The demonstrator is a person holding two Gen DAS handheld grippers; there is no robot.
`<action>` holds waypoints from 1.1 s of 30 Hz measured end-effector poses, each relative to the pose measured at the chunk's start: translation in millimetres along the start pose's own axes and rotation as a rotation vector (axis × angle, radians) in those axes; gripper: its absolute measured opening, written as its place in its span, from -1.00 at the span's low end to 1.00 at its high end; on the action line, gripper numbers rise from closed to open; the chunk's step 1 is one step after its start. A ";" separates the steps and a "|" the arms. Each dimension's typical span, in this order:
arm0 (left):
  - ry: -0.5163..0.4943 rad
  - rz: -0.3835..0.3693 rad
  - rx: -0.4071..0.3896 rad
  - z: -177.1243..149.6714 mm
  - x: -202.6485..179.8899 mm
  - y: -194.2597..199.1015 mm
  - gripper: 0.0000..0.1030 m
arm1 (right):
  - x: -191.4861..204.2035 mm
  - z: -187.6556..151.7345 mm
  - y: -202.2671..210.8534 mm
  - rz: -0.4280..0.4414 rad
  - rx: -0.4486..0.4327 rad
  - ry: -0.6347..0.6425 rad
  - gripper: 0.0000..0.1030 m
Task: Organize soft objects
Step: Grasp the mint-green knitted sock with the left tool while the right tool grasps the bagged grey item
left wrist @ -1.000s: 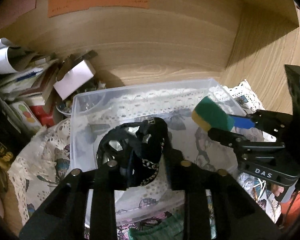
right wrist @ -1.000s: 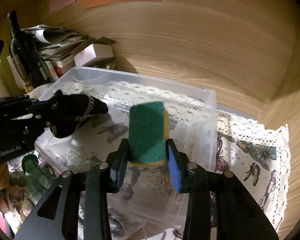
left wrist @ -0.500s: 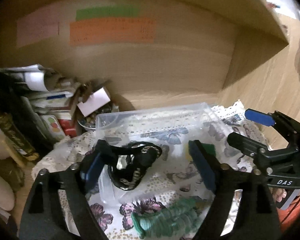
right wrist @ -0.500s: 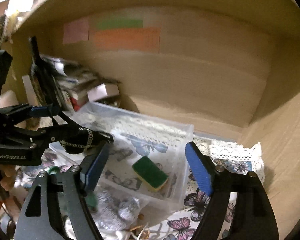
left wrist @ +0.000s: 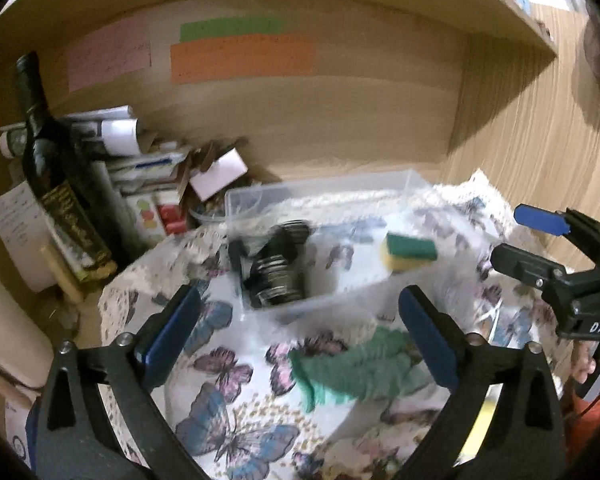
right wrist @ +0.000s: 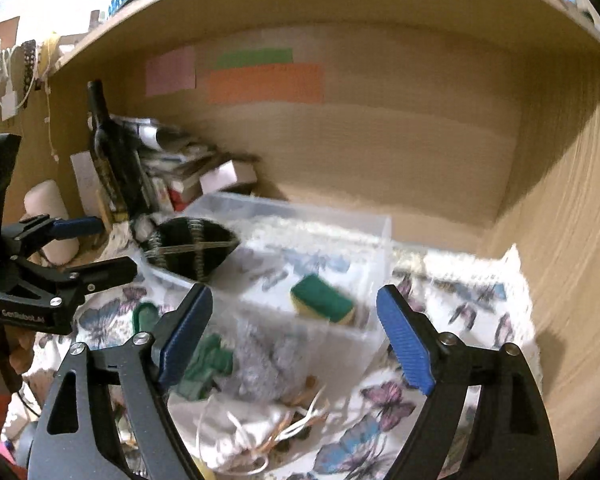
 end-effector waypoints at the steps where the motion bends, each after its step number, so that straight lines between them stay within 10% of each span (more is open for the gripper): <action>1: -0.007 0.005 0.008 -5.4 -0.4 -0.2 0.95 | 0.6 -4.6 -0.8 0.003 0.011 -0.007 0.60; 17: 0.043 -0.061 0.209 -71.7 -1.2 -36.8 0.95 | -2.0 -54.9 -41.7 0.054 0.183 -0.120 0.45; 22: 0.058 -0.114 0.235 -74.4 -3.4 -44.9 0.47 | -1.4 -57.0 -46.3 0.092 0.206 -0.139 -0.21; 30: 0.069 -0.179 0.272 -80.8 -8.6 -53.7 -0.56 | 1.5 -52.4 -31.4 0.080 0.151 -0.115 -0.53; 33: 0.078 -0.170 0.249 -79.9 -7.1 -46.9 -0.66 | -0.6 -48.5 -21.3 0.073 0.122 -0.114 -0.55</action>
Point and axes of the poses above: each gripper's, at about its wrist camera, not at the fingertips, and y roughly against the way its jaws point, x to its left, z to its top, the point moved 1 cm from there along -y, roughly the way its jaws point, and after that the axes turned 9 degrees about -x, right-handed, at the moved point
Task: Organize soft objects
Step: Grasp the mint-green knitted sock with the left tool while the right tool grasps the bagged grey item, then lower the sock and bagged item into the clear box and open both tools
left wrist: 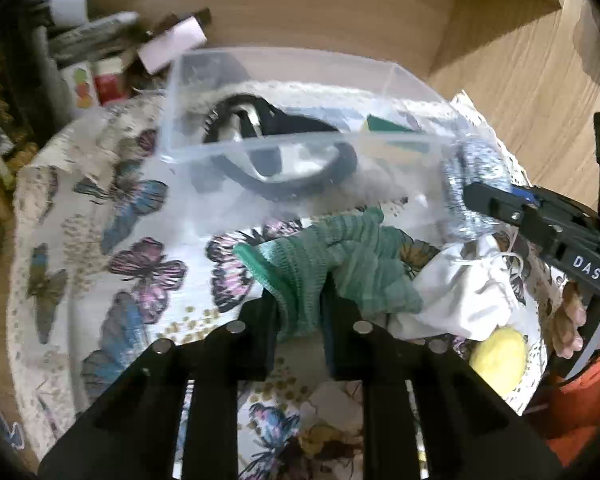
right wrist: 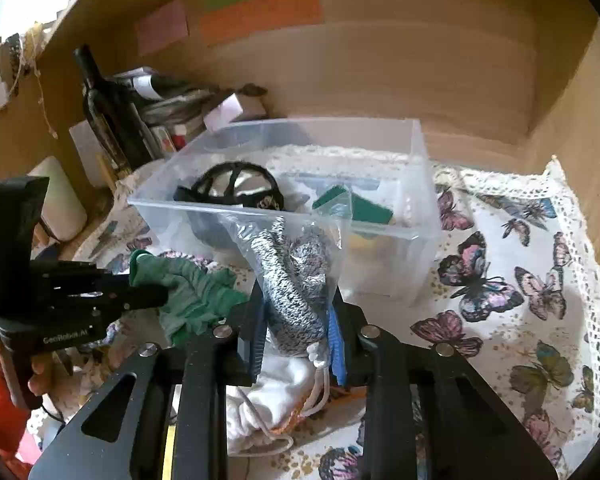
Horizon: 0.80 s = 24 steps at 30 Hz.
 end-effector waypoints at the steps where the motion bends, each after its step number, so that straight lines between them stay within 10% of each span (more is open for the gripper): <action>1: -0.004 0.014 -0.017 0.3 0.3 4.8 -0.67 | -0.5 2.0 5.2 -0.007 -0.015 0.003 -0.55; 24: -0.037 0.146 -0.427 59.2 -4.8 113.2 -0.68 | -4.5 64.4 66.1 -0.049 -0.292 0.034 -0.54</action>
Point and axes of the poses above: each gripper's, at about its wrist camera, not at the fingertips, and y roughly against the way its jaws point, x to its left, z to its top, the point moved 1 cm from there along -y, roughly the way its jaws point, and after that the axes turned 9 degrees about -x, right-handed, at the moved point
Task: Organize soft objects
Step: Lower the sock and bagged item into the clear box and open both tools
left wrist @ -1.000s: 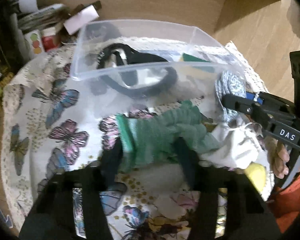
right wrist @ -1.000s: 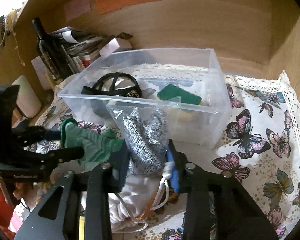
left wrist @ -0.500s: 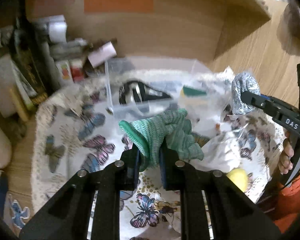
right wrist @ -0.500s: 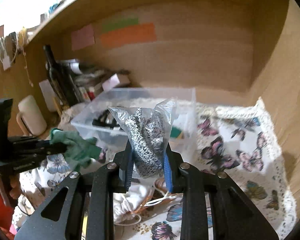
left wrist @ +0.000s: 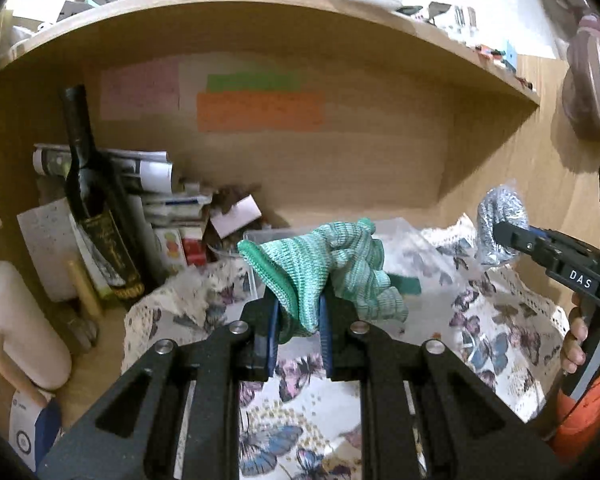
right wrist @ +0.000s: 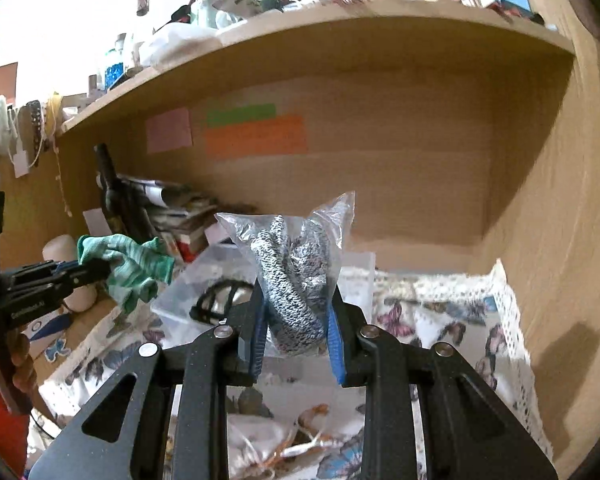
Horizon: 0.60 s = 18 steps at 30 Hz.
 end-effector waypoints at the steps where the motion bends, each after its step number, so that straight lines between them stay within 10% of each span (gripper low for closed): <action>1: 0.000 0.006 -0.006 1.5 1.3 -2.0 -0.68 | 0.4 1.8 -2.3 0.001 -0.003 0.006 -0.54; 18: -0.013 0.041 0.167 -21.0 15.9 -86.1 -0.68 | 26.9 -15.1 -106.2 0.091 0.211 0.076 -0.54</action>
Point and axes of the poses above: each gripper's, at about its wrist camera, not at the fingertips, and y roughly against the way its jaws point, x to its left, z to its top, the point moved 1 cm from there along -y, roughly the way its jaws point, and after that the axes turned 9 degrees about -x, right-handed, at the moved point
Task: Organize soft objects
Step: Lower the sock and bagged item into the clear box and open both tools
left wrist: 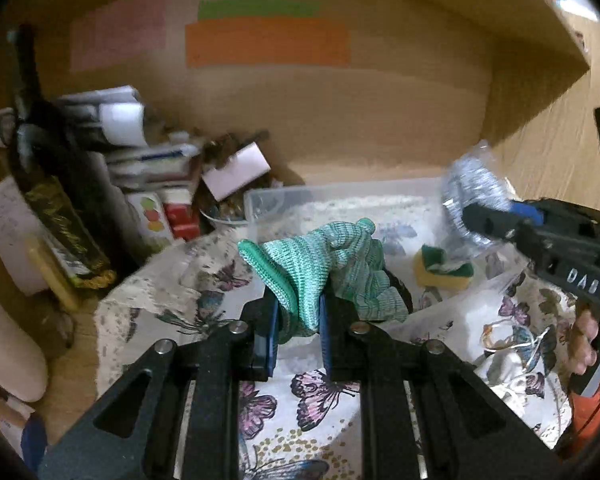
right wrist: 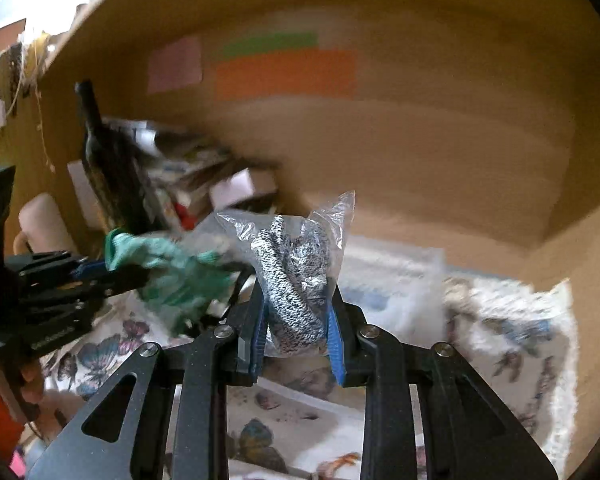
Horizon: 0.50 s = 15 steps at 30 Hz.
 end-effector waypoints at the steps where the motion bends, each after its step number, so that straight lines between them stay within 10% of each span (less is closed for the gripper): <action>1: -0.004 -0.007 0.016 -1.5 -2.1 -5.9 -0.68 | 1.8 -2.8 -7.5 0.006 0.024 0.002 -0.54; 15: -0.033 -0.042 0.114 -12.4 -12.9 -32.8 -0.39 | 5.2 -23.5 -42.0 -0.022 0.169 0.072 -0.48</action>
Point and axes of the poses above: each gripper's, at about its wrist camera, not at the fingertips, and y roughly against the way its jaws point, x to its left, z to its top, the point moved 1 cm from there along -y, roughly the way its jaws point, and after that the axes turned 9 degrees about -x, right-handed, at the moved point
